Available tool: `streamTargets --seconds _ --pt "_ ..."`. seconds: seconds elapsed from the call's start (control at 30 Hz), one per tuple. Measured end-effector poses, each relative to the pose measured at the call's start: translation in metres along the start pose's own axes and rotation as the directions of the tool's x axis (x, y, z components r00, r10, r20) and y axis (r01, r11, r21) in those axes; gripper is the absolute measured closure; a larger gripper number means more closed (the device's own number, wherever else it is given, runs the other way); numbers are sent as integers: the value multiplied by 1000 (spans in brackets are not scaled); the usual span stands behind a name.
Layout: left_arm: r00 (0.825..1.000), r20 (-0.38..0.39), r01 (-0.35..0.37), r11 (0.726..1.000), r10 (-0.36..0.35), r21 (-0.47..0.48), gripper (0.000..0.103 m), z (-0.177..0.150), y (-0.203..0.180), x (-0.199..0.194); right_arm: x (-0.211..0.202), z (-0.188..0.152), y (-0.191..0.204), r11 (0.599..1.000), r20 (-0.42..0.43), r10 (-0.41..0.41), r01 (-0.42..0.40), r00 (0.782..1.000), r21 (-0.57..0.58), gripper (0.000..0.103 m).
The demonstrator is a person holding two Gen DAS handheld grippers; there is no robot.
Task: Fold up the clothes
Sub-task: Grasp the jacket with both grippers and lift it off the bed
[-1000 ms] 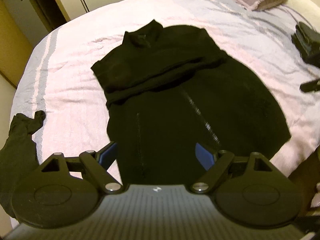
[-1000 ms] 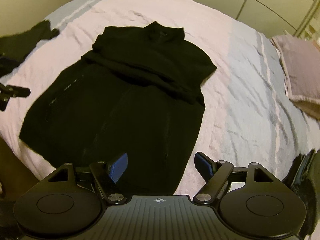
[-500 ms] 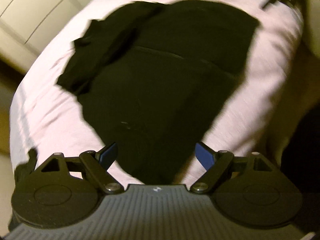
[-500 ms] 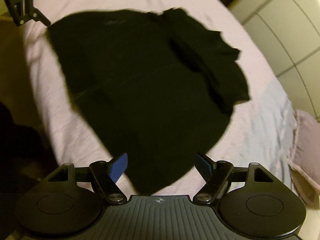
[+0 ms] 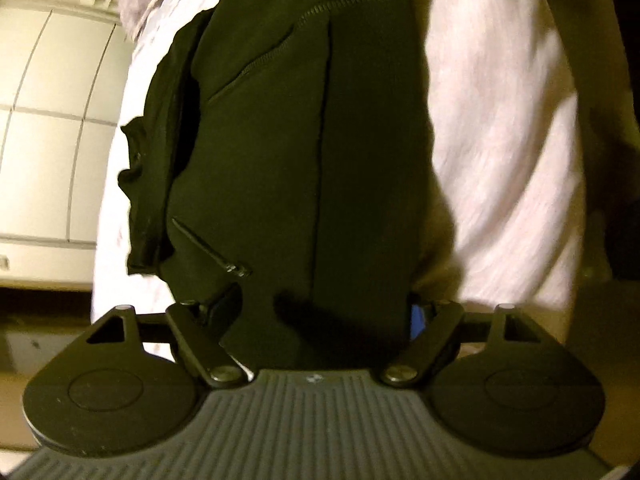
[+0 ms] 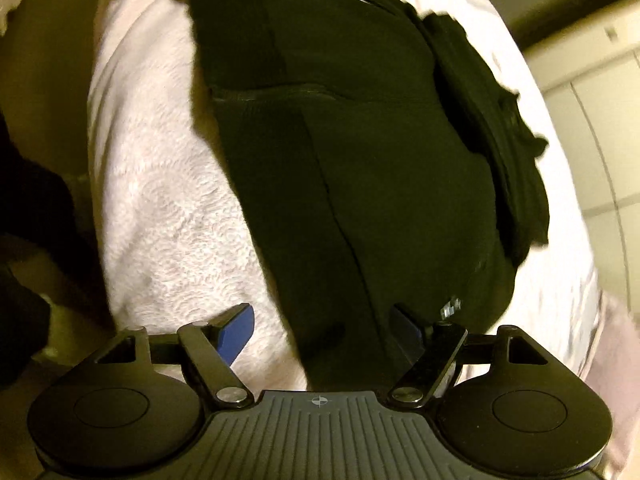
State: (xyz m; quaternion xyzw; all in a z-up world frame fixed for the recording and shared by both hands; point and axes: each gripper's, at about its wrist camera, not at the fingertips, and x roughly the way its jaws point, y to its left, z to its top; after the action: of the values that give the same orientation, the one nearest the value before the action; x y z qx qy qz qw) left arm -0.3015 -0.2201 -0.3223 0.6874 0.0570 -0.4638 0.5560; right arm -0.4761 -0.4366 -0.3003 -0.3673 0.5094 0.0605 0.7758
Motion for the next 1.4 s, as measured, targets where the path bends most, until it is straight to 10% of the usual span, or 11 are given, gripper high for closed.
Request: streamTargets --seconds 0.33,0.73,0.93,1.07,1.4 --pt "999 -12 -45 999 44 -24 60 -5 13 5 31 -29 -10 979 -16 -178 176 984 -100 27" --pt "1000 7 20 973 -19 -229 87 -3 72 -19 8 -29 -58 988 40 -155 154 987 26 85" --pt "998 -23 48 960 -57 -275 87 1 74 -11 7 -17 -63 985 51 -162 158 986 65 84" --pt "994 -39 86 952 -102 -294 87 -2 56 -9 14 -20 -26 986 35 -169 168 985 16 52" --pt "990 -20 124 913 -143 -387 87 -5 70 -12 28 1 24 985 166 -167 172 972 -19 52"
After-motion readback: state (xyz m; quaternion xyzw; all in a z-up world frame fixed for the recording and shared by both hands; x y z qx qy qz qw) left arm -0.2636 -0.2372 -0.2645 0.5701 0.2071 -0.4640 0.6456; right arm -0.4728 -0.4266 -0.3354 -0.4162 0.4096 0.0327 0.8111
